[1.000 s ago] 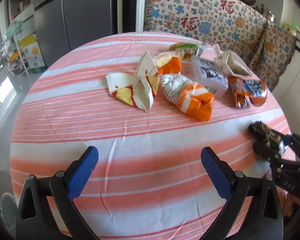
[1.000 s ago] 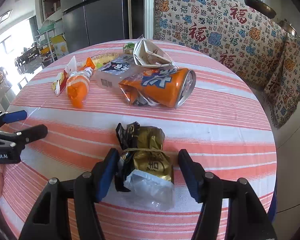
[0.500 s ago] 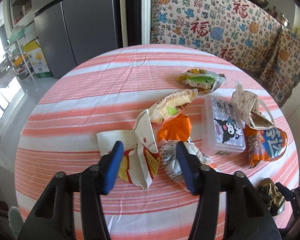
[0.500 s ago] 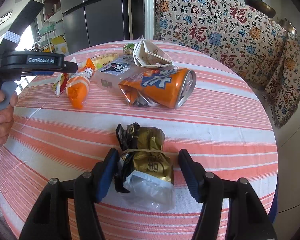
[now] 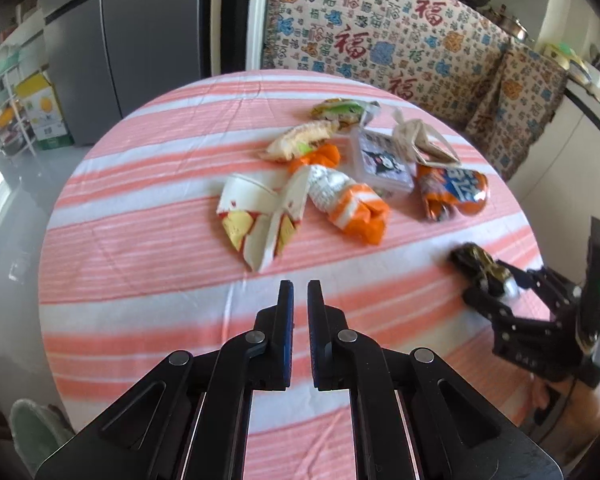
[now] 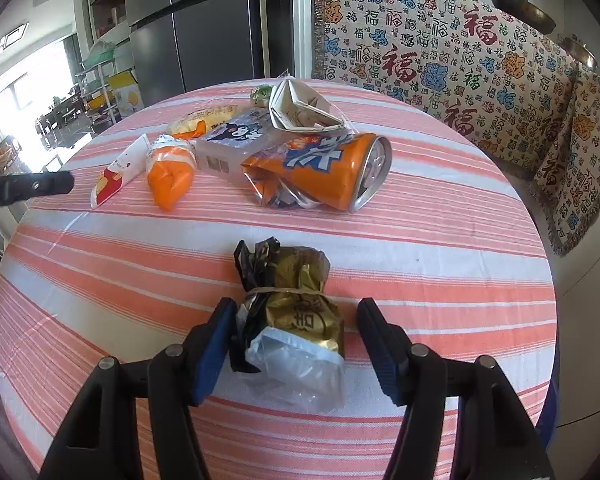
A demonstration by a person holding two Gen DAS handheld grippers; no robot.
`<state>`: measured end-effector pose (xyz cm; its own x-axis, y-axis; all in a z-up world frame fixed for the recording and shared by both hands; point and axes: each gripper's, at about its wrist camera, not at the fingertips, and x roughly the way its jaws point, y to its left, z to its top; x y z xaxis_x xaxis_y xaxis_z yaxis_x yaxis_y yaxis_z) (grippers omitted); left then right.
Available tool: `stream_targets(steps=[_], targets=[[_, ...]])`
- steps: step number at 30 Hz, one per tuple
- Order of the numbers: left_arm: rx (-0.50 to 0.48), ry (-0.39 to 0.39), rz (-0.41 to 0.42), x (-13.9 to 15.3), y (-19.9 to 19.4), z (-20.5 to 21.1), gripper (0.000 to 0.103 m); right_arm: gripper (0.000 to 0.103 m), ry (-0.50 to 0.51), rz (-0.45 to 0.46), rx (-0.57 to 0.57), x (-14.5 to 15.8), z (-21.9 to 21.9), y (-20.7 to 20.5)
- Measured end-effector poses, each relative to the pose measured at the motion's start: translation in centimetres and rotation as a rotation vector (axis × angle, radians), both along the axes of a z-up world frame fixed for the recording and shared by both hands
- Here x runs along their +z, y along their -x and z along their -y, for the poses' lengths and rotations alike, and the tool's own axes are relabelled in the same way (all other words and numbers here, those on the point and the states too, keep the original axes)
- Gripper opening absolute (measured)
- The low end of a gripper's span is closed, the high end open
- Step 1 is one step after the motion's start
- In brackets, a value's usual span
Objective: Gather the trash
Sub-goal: 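Grasp the gold-wrapped snack with the right tool while the left tool grasps the white paper cup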
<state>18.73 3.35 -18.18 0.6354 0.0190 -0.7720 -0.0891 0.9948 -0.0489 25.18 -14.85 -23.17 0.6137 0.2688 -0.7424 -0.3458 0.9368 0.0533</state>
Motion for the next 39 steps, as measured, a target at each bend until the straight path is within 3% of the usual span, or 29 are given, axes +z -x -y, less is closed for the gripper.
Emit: stream_targets(steps=[3,5,7,12,18,20,22,29,31,39], targets=[[-0.062,-0.022,-0.021,-0.4,1.2,1.0,0.011,0.064,-0.011,-0.026,0.017,0.2,0.7,0.3],[-0.087,-0.054,-0.014,-0.5,1.0,1.1,0.049,0.063,-0.034,-0.041,0.023,0.2,1.4,0.4],[-0.085,-0.083,0.019,-0.2,0.3,0.7,0.06,0.063,-0.052,-0.048,0.017,0.1,2.1,0.6],[-0.089,-0.156,0.013,-1.2,-4.0,0.2,0.059,0.063,-0.045,-0.045,0.022,0.0,2.6,0.9],[-0.094,-0.221,-0.024,-3.1,-6.7,0.3,0.035,0.063,-0.109,-0.101,0.068,1.0,3.8,0.7],[-0.106,-0.237,-0.039,-3.5,-7.0,0.5,0.015,0.063,-0.11,-0.117,0.105,1.9,3.7,0.4],[-0.109,-0.236,-0.035,-3.5,-6.8,0.4,0.014,0.063,-0.078,-0.137,0.149,2.6,3.0,-0.1],[-0.109,-0.126,0.005,-0.5,-3.2,-0.1,0.012,0.063,0.104,-0.238,0.199,2.6,-0.3,-2.6],[-0.112,-0.09,0.008,0.1,-2.0,-0.1,0.012,0.047,0.121,-0.265,0.206,2.2,-0.6,-3.0],[-0.162,0.005,0.027,1.2,1.6,3.3,0.012,0.044,0.027,-0.226,0.152,4.2,1.7,-1.0]])
